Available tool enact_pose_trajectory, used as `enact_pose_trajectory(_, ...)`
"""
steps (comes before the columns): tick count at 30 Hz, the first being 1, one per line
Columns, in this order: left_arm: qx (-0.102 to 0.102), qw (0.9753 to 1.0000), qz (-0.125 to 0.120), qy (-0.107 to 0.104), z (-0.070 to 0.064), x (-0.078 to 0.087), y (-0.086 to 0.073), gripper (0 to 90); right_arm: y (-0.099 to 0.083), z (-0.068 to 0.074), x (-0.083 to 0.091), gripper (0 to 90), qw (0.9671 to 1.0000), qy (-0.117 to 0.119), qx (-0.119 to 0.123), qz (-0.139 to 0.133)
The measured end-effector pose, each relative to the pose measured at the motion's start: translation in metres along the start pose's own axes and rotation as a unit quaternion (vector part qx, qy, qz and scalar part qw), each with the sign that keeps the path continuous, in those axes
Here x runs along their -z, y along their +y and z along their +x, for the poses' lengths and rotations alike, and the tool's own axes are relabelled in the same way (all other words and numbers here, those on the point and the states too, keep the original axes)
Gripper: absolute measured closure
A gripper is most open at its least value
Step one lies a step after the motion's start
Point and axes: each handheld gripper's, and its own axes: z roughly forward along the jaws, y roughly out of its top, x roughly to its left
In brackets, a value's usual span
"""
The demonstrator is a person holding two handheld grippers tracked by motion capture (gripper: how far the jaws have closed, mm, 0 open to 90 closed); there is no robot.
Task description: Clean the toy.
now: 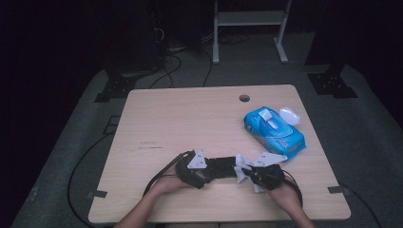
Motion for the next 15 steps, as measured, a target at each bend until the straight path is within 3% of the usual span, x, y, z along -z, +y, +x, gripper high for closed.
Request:
enact_pose_trajectory(4,0.0,1.0,0.0,0.0,0.0,0.0,0.0,26.3,0.001,-0.001,0.003,81.3,0.9999,0.002,-0.012,-0.007)
enact_pose_trajectory(9,0.001,1.0,0.001,0.0,0.0,0.0,0.0,26.3,0.008,0.011,-0.006,81.3,0.9997,0.02,0.014,-0.004)
enact_pose_trajectory(11,0.0,1.0,0.0,0.001,0.0,0.0,0.0,26.3,0.005,0.009,-0.006,81.3,0.9997,0.017,0.017,0.002)
enact_pose_trajectory(15,0.001,1.0,-0.001,0.0,0.0,0.0,0.0,26.3,0.001,-0.006,0.002,81.3,0.9999,0.001,-0.014,0.001)
